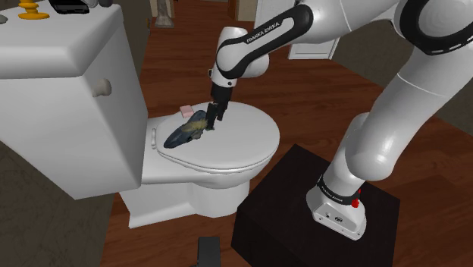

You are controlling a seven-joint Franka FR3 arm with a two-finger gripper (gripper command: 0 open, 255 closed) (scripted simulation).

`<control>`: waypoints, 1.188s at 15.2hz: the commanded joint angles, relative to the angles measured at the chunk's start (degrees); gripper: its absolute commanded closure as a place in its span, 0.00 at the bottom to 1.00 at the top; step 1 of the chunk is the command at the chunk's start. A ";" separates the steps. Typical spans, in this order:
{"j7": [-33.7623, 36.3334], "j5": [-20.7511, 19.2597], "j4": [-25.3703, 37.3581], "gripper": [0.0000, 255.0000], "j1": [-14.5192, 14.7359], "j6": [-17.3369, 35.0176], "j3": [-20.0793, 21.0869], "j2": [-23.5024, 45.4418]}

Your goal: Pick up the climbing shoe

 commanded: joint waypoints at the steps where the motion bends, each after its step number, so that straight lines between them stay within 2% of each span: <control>1: -0.65 0.49 -0.31 0.00 0.13 1.55 0.05 1.27; 6: -1.70 1.36 -1.31 0.00 0.28 4.25 0.13 3.07; 7: -1.69 1.34 -1.21 1.00 0.27 4.21 0.12 3.13; 16: -1.70 1.36 -1.30 1.00 0.28 4.25 0.13 3.07; 18: -1.10 0.86 -0.77 1.00 0.19 2.74 0.08 2.05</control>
